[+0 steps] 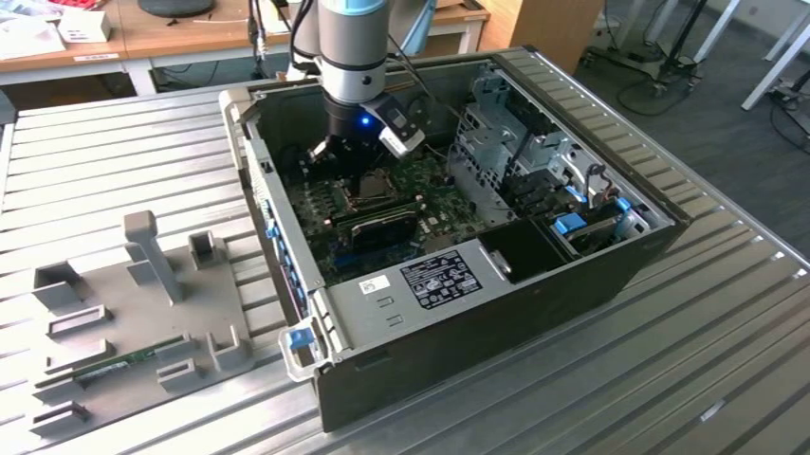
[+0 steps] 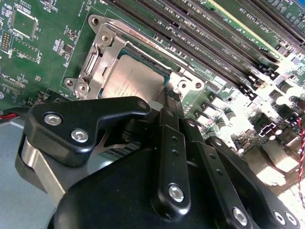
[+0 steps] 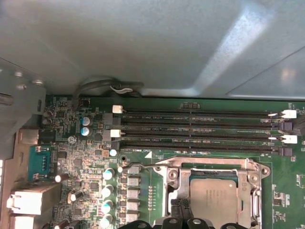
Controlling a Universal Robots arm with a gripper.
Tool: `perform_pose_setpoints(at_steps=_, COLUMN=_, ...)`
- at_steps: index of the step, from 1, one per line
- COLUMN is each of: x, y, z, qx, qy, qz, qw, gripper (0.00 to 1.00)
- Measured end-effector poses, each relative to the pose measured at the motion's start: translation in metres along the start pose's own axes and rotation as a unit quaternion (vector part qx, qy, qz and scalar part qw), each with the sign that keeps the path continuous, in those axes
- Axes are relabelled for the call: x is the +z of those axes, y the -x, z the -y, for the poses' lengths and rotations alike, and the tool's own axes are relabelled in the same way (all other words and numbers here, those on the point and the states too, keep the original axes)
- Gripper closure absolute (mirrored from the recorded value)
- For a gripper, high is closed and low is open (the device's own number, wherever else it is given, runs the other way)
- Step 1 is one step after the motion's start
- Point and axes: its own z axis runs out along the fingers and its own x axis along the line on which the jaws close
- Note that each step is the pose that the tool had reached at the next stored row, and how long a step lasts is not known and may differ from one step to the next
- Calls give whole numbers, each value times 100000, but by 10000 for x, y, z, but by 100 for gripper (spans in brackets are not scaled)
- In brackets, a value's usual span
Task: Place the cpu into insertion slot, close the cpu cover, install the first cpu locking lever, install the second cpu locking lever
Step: 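Close the cpu cover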
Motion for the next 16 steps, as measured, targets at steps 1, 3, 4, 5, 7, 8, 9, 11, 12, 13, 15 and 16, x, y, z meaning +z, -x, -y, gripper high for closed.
perform_pose_setpoints(at_steps=1, x=5, y=0, z=1, qx=-2, qy=-4, qz=1, qw=100000, gripper=89)
perform_pose_setpoints(at_steps=3, x=17, y=-1, z=1, qx=-3, qy=-6, qz=-3, qw=100000, gripper=89)
perform_pose_setpoints(at_steps=4, x=21, y=-1, z=1, qx=-3, qy=-9, qz=-6, qw=100000, gripper=89)
perform_pose_setpoints(at_steps=5, x=22, y=-1, z=2, qx=-2, qy=-15, qz=-9, qw=100000, gripper=89)
perform_pose_setpoints(at_steps=7, x=23, y=-1, z=1, qx=-2, qy=-18, qz=-11, qw=100000, gripper=89)
perform_pose_setpoints(at_steps=8, x=24, y=-1, z=1, qx=-1, qy=-13, qz=-5, qw=100000, gripper=89)
perform_pose_setpoints(at_steps=9, x=24, y=-1, z=1, qx=-2, qy=-8, qz=-3, qw=100000, gripper=89)
perform_pose_setpoints(at_steps=11, x=30, y=-1, z=1, qx=-2, qy=13, qz=11, qw=100000, gripper=89)
perform_pose_setpoints(at_steps=12, x=35, y=-1, z=1, qx=-1, qy=0, qz=2, qw=100000, gripper=89)
perform_pose_setpoints(at_steps=13, x=39, y=-2, z=2, qx=-2, qy=-26, qz=-18, qw=100000, gripper=89)
perform_pose_setpoints(at_steps=15, x=43, y=-3, z=3, qx=0, qy=-42, qz=-28, qw=100000, gripper=89)
perform_pose_setpoints(at_steps=16, x=43, y=-3, z=3, qx=1, qy=-40, qz=-27, qw=100000, gripper=89)
